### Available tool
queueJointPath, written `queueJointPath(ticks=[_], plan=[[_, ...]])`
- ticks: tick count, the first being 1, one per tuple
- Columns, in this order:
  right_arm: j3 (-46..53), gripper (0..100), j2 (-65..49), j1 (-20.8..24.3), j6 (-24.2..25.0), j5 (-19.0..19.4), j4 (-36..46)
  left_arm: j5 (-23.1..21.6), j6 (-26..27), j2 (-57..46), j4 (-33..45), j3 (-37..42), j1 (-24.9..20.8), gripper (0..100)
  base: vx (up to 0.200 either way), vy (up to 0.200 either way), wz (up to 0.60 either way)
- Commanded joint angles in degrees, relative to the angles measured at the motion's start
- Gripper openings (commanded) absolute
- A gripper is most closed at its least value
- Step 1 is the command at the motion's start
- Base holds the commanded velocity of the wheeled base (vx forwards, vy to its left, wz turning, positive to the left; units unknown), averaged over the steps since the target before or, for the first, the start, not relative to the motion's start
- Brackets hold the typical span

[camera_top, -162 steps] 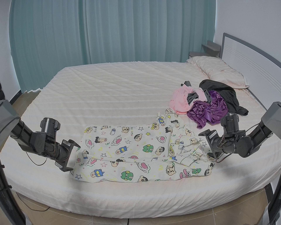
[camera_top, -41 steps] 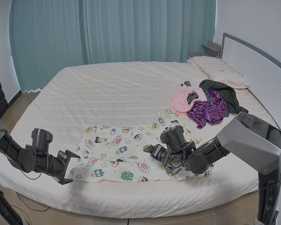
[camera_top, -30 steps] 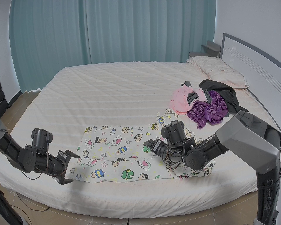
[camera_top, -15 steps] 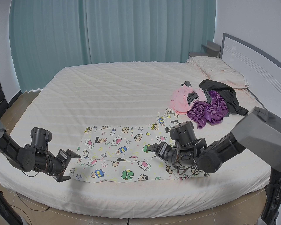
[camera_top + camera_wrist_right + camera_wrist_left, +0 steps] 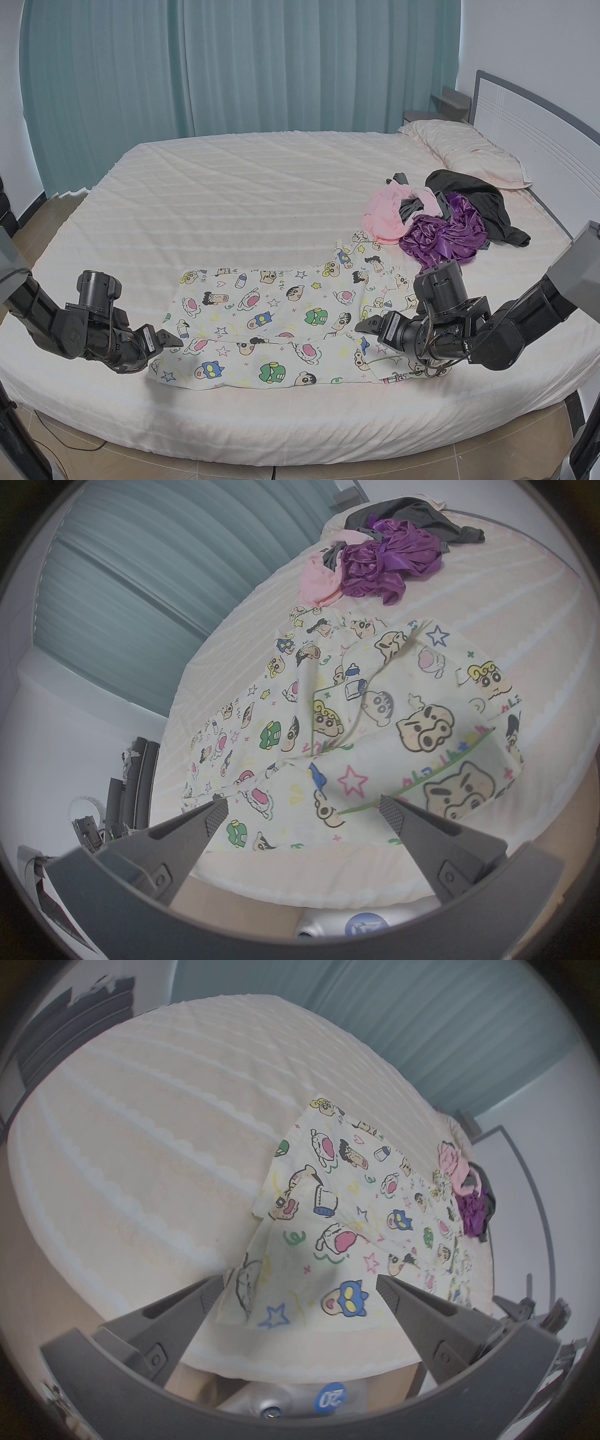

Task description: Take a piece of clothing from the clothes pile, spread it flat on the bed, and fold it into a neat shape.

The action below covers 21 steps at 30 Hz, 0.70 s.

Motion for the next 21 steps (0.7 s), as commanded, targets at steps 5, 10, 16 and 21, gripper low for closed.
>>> queueJointPath(ticks=[5, 10, 16, 21], plan=[[0.89, 100, 0.33, -2.04, -3.54, -0.83, 0.15, 0.12, 6.69, 6.21, -0.36, -2.11, 0.02, 100, 0.000, 0.000, 0.00], [0.98, 100, 1.29, -2.92, -4.33, -1.18, -0.11, 0.12, 7.13, 7.00, -1.94, -2.81, -0.15, 100, 0.000, 0.000, 0.00], [1.07, 100, 1.73, -4.15, -5.38, -1.18, -0.03, 0.39, 7.04, 7.26, -2.47, -2.29, -0.15, 100, 0.000, 0.000, 0.00], [0.72, 100, 3.40, -5.12, -6.17, -1.18, -0.20, 0.56, 7.04, 7.00, -2.03, -1.94, 0.20, 0, 0.000, 0.000, 0.00]])
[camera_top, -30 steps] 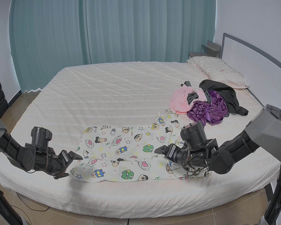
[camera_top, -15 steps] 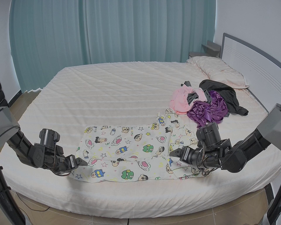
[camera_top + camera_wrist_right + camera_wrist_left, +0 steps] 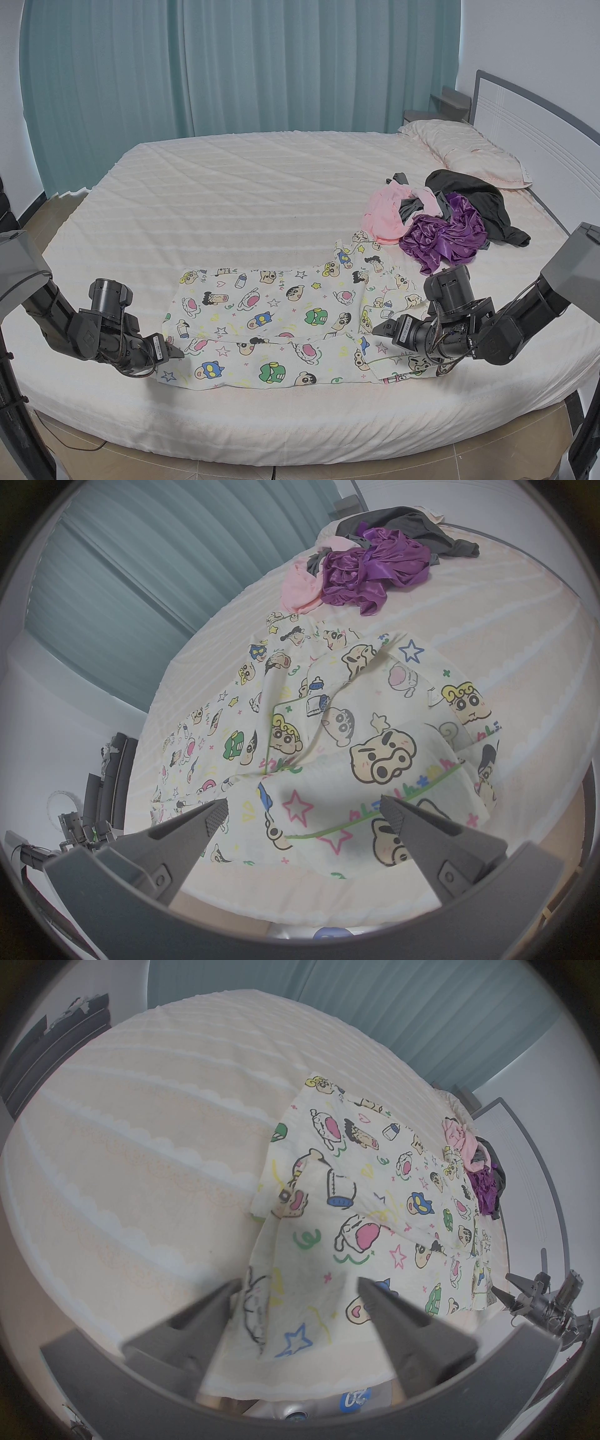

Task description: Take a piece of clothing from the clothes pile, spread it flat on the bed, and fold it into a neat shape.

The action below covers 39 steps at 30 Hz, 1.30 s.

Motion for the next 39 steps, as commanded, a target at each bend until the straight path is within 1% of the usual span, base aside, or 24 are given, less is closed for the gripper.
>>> queueJointPath(ticks=[1, 6, 9, 15, 21, 22, 27, 32, 35, 38, 39], plan=[[-0.33, 100, 1.97, -0.74, -0.13, 0.00, -0.12, 0.23, -0.03, -0.04, 0.23, 0.61, 0.40, 0, 0.000, 0.000, 0.00], [-0.42, 100, 2.67, -0.92, -0.13, 0.00, -0.12, 0.23, 0.15, -0.22, 0.32, 1.58, 0.66, 0, 0.000, 0.000, 0.00], [-0.42, 100, 3.29, -1.36, -0.48, 0.00, -0.12, 0.31, 1.82, -0.92, 1.90, 3.69, 0.84, 0, 0.000, 0.000, 0.00], [-0.42, 100, 3.73, -2.15, -1.89, 0.00, -0.12, 0.31, 3.14, -3.64, 4.27, 6.15, 1.01, 0, 0.000, 0.000, 0.00], [-0.42, 100, 3.73, -2.15, -1.89, 0.00, -0.12, 0.31, 4.10, -4.35, 4.89, 6.85, 1.28, 0, 0.000, 0.000, 0.00], [-0.42, 100, 3.73, -2.15, -1.89, 0.00, -0.12, 0.31, 4.10, -4.43, 4.89, 6.85, 1.45, 100, 0.000, 0.000, 0.00], [-0.51, 100, 3.64, -2.85, -1.89, 0.00, -0.12, 0.31, 4.19, -3.91, 4.98, 7.29, 1.89, 100, 0.000, 0.000, 0.00], [-0.16, 100, 2.67, -3.65, -1.71, 0.09, -0.20, 0.05, 4.19, -4.70, 4.54, 6.94, 3.47, 100, 0.000, 0.000, 0.00], [0.55, 100, 0.83, -4.44, -1.80, 0.09, -0.12, -0.56, 3.75, -7.07, 4.45, 4.74, 4.79, 100, 0.000, 0.000, 0.00], [0.81, 100, 0.39, -4.61, -1.89, 0.18, -0.12, -0.92, 3.49, -7.51, 4.63, 3.07, 4.79, 100, 0.000, 0.000, 0.00], [0.90, 100, 0.21, -4.88, -1.80, 0.18, -0.12, -1.97, 3.57, -7.51, 4.27, 2.37, 4.53, 100, 0.000, 0.000, 0.00]])
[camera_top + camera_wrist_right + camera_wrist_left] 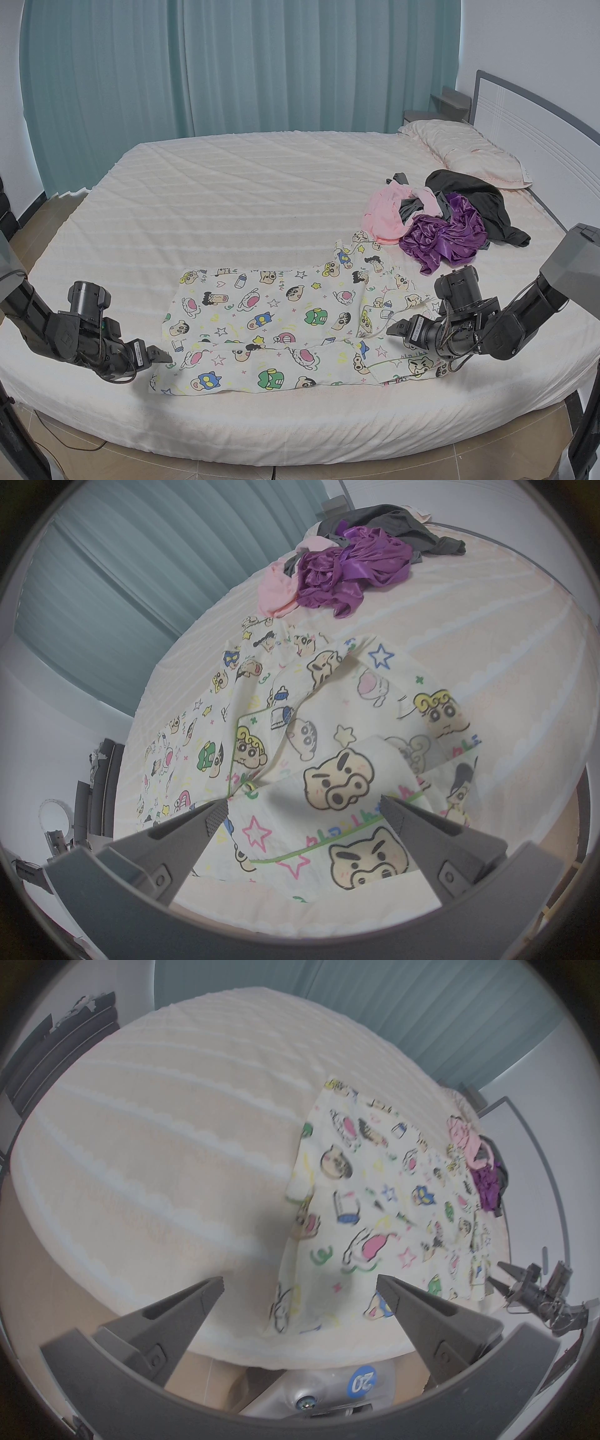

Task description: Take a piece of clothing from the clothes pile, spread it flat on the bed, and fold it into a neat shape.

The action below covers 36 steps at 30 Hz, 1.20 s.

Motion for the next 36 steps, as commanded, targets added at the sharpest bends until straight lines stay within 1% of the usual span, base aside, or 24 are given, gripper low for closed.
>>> queueJointPath(ticks=[1, 4, 11, 17, 26, 30, 31, 33, 36], plan=[[0.63, 100, -1.67, -0.72, -0.06, 0.05, -0.03, -2.12, -0.12, -1.55, -0.47, -2.51, 0.06, 100, 0.000, 0.000, 0.00], [1.43, 100, -1.76, -0.72, -0.06, 0.14, -0.03, -4.85, -0.21, -0.76, -0.47, -4.09, -0.47, 100, 0.000, 0.000, 0.00], [2.13, 100, -2.46, -0.72, -0.15, 0.05, -0.03, -5.55, 0.14, 6.01, -0.74, -7.96, -1.35, 100, 0.000, 0.000, 0.00], [2.22, 100, -3.25, -0.63, -0.15, 0.14, 0.06, -9.15, 0.14, 8.73, -5.22, -7.78, -1.35, 100, 0.000, 0.000, 0.00], [2.74, 100, -3.34, -0.63, -0.15, 0.05, -0.03, -9.42, 0.14, 11.11, -6.89, -8.13, -1.78, 100, 0.000, 0.000, 0.00], [2.83, 100, -3.34, -0.72, -0.15, 0.14, -0.03, -11.09, -0.12, 10.67, -6.89, -7.96, -1.87, 100, 0.000, 0.000, 0.00], [2.83, 100, -3.43, -0.72, -0.06, 0.14, -0.03, -11.62, -0.12, 10.67, -6.89, -7.78, -1.87, 0, 0.000, 0.000, 0.00], [2.83, 100, -3.43, -0.90, -0.06, 0.14, 0.06, -12.41, -0.21, 10.58, -6.89, -7.69, -1.78, 0, 0.000, 0.000, 0.00], [2.83, 100, -3.43, -1.42, -0.15, 0.14, -0.03, -12.32, -0.21, 10.58, -6.80, -7.69, -1.78, 0, 0.000, 0.000, 0.00]])
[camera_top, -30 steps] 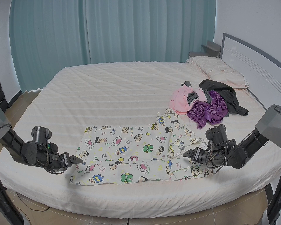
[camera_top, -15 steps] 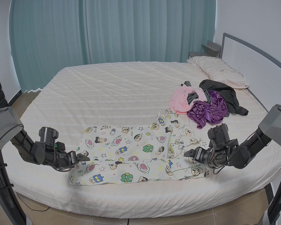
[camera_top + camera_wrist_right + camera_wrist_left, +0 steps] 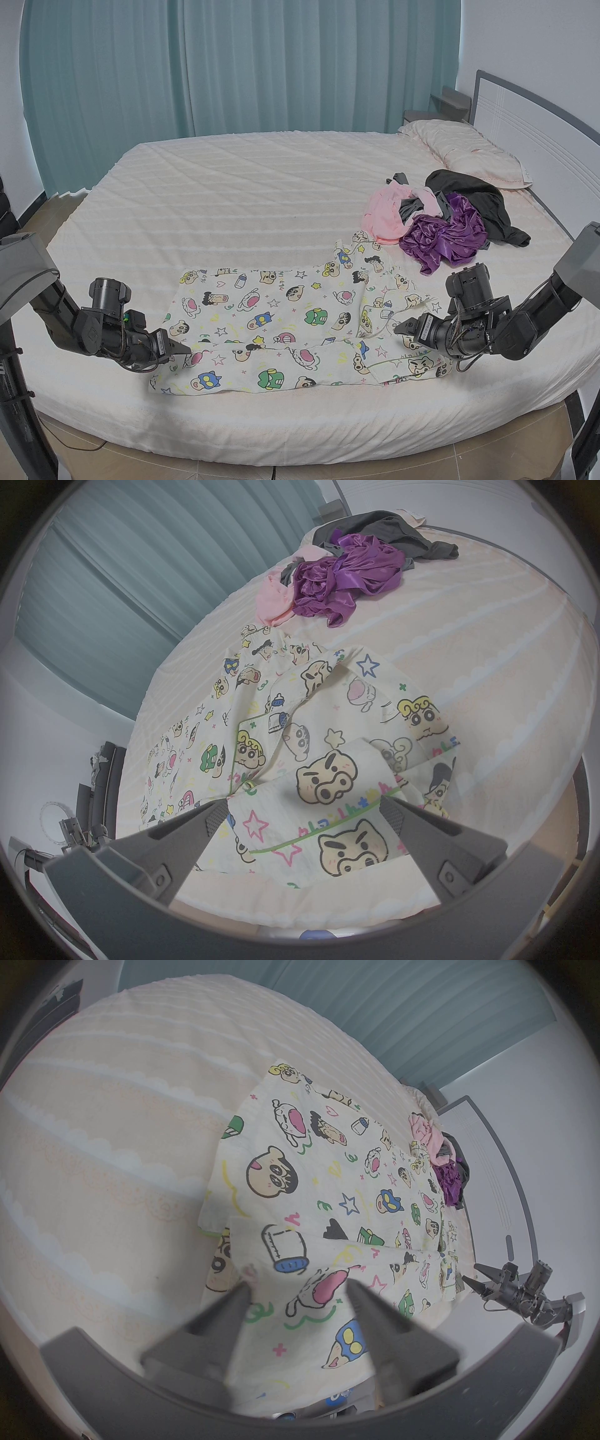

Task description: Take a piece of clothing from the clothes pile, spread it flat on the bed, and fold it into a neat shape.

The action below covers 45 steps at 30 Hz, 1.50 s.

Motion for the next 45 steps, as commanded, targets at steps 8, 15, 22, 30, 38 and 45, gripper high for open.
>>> queueJointPath(ticks=[8, 15, 22, 30, 38, 45], plan=[[1.05, 100, -1.45, -3.34, -2.03, 0.36, 0.06, 0.21, -0.07, -1.01, 0.43, 0.37, 0.77, 0, 0.000, 0.000, 0.00], [1.75, 100, -0.92, -7.64, -6.16, 2.12, -0.03, 0.29, -0.34, -5.40, 0.60, 2.39, 1.12, 0, 0.000, 0.000, 0.00], [1.13, 100, 0.14, -9.05, -9.77, 9.24, -0.12, 0.38, -0.34, -7.95, 0.78, 3.01, 0.86, 0, 0.000, 0.000, 0.00], [-1.33, 100, 7.17, -12.74, -20.49, 19.70, -5.04, 0.47, -0.34, -10.76, 2.45, 4.24, 0.24, 0, 0.000, 0.000, 0.00], [-5.55, 100, 12.44, -13.44, -22.34, 24.62, -5.22, 0.56, -0.34, -12.61, 5.44, 4.06, -0.11, 0, 0.000, 0.000, 0.00], [-6.78, 0, 14.55, -13.71, -21.98, 26.64, -5.30, 0.56, -0.34, -12.96, 7.37, 3.45, -0.11, 0, 0.000, 0.000, 0.00]])
